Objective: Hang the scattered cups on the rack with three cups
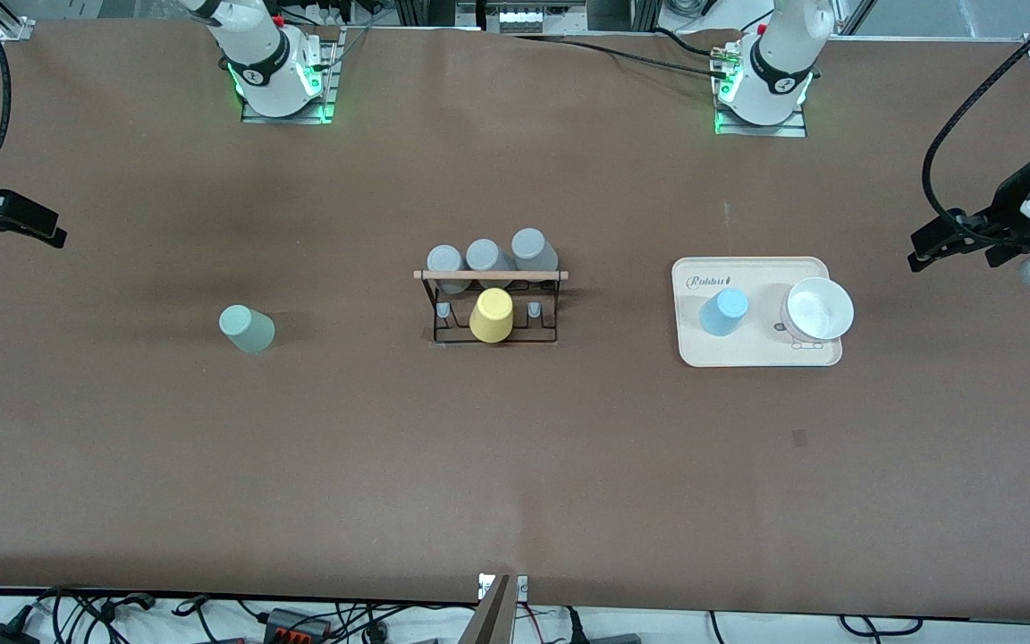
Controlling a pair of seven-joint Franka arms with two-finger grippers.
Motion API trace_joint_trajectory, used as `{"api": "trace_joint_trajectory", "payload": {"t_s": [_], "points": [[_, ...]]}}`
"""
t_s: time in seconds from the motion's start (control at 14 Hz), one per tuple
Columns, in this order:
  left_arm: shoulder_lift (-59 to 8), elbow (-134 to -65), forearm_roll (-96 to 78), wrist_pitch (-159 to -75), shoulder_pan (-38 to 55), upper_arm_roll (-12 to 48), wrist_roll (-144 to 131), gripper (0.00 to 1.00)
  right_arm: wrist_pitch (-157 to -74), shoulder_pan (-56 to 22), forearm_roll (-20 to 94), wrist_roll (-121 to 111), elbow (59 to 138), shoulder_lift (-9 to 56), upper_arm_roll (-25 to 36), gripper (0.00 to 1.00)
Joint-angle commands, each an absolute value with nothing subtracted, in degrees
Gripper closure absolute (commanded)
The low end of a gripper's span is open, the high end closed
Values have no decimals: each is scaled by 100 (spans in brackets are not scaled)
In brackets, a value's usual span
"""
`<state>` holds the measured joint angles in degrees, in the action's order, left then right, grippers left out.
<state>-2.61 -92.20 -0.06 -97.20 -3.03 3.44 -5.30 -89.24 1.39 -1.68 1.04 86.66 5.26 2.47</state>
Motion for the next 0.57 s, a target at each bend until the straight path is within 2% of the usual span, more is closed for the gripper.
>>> {"api": "trace_joint_trajectory", "payload": {"t_s": [0.0, 0.5], "points": [[-123, -9334, -53, -9773, -352, 369, -457, 0, -8956, 88, -114, 62, 8736, 475, 316, 0], [-176, -9317, -44, -9765, -343, 360, -475, 0, -8947, 79, -114, 62, 8728, 448, 316, 0]]}}
